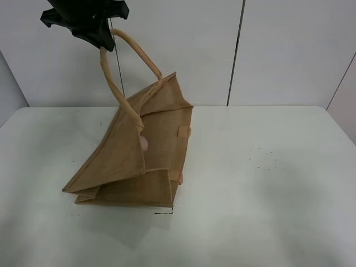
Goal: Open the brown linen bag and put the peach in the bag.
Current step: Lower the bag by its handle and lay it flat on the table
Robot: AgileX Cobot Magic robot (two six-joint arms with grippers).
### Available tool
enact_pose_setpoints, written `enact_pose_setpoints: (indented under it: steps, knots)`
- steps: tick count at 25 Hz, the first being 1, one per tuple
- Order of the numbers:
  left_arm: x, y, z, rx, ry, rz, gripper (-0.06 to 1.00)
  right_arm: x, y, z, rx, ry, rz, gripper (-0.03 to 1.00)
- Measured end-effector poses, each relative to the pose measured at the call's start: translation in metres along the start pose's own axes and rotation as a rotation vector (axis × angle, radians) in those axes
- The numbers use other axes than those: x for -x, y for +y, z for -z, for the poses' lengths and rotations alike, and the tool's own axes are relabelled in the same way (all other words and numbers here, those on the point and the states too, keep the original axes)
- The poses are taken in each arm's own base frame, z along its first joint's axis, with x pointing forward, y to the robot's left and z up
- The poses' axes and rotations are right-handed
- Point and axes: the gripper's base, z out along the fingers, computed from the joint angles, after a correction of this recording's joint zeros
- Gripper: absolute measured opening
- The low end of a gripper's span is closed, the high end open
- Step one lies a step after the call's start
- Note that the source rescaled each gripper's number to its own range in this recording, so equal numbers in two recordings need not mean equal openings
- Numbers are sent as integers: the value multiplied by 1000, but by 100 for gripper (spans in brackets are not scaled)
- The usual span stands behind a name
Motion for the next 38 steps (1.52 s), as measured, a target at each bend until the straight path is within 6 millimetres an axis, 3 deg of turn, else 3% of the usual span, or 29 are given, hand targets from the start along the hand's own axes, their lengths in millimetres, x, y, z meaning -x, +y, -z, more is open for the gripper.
enact_pose_setpoints:
  steps: [3, 12, 16, 18, 20, 22, 24, 26, 28, 32, 38]
  knots:
    - [1, 1, -24, -3, 49, 7, 0, 0, 0, 0, 0, 0, 0, 100]
    - [-16, 7, -152, -36, 302, 32, 0, 0, 0, 0, 0, 0, 0, 100]
    - [-28, 12, -190, -26, 384, 31, 0, 0, 0, 0, 0, 0, 0, 100]
    - [-31, 13, -196, -26, 394, 26, 0, 0, 0, 0, 0, 0, 0, 100]
    - [-31, 13, -196, -27, 391, 19, 11, 0, 0, 0, 0, 0, 0, 100]
    - [-31, 13, -196, -30, 388, 7, 37, 0, 0, 0, 0, 0, 0, 100]
    - [-31, 13, -196, -32, 387, -9, 70, 0, 0, 0, 0, 0, 0, 100]
    - [-31, 14, -196, -23, 389, -26, 88, 0, 0, 0, 0, 0, 0, 100]
    - [-30, 19, -195, 6, 389, -42, 96, 0, 0, 0, 0, 0, 0, 100]
    - [-24, 40, -183, 61, 364, -26, 99, 0, 0, 0, 0, 0, 0, 100]
    - [-20, 107, -171, 125, 357, 99, 100, 0, 0, 0, 0, -1, 0, 100]
